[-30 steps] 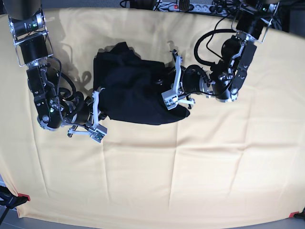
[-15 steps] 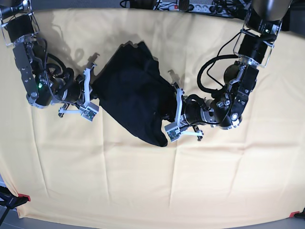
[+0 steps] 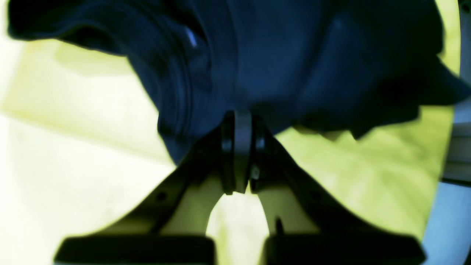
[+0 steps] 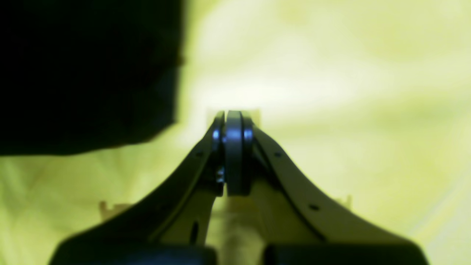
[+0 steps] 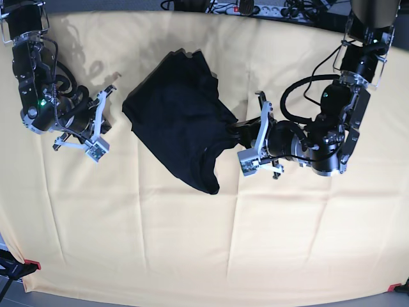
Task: Fold the T-shirt properly
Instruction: 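Squeeze the black bundle's sides between both grippers to square it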
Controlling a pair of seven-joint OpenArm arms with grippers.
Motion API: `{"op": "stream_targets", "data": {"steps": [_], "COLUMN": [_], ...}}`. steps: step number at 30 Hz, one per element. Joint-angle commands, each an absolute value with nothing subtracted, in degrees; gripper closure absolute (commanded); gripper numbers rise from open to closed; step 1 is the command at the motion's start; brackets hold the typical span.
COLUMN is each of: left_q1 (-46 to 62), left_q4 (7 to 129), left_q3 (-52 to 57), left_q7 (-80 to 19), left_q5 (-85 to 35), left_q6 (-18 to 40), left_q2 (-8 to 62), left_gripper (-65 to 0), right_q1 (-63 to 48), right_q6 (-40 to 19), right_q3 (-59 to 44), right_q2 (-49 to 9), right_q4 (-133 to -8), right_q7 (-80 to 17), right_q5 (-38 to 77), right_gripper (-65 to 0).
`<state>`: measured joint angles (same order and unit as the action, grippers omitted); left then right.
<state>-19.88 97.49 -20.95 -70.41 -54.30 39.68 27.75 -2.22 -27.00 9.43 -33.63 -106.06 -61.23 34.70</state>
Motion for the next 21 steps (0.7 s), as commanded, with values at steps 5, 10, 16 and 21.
{"op": "stream_targets", "data": {"steps": [5,10,16,21], "left_q1": [-19.18,-15.22,-14.17,-14.44], "left_q4": [99.26,99.26,99.26,99.11], "left_q3": [-20.27,-20.29,-23.88,-30.70], "left_q7": [-74.26,-75.75,-70.50,-56.05], "left_q5": [-63.24,-64.20,-59.92,-42.28], "left_q6": [40.00,40.00,40.00,40.00], "left_q2": [32.97,33.45,33.17,33.15], "left_gripper": [0.0,0.0,0.0,0.0], "right_q1": [-1.43,-1.43,-1.43,-1.76], "right_q6": [-33.10,-35.88,-36.07,-38.59], "right_q3": [5.34,5.34,5.37,5.37], "right_q2": [-34.28,-33.12,-31.31,-30.22], "right_q4": [-106.78,-106.65,-101.93,-98.50], "right_q7": [-58.87,-58.46,-58.06,-58.17], "right_q5": [44.34,46.04,46.06,46.59], "right_gripper": [0.0,0.0,0.0,0.0]}}
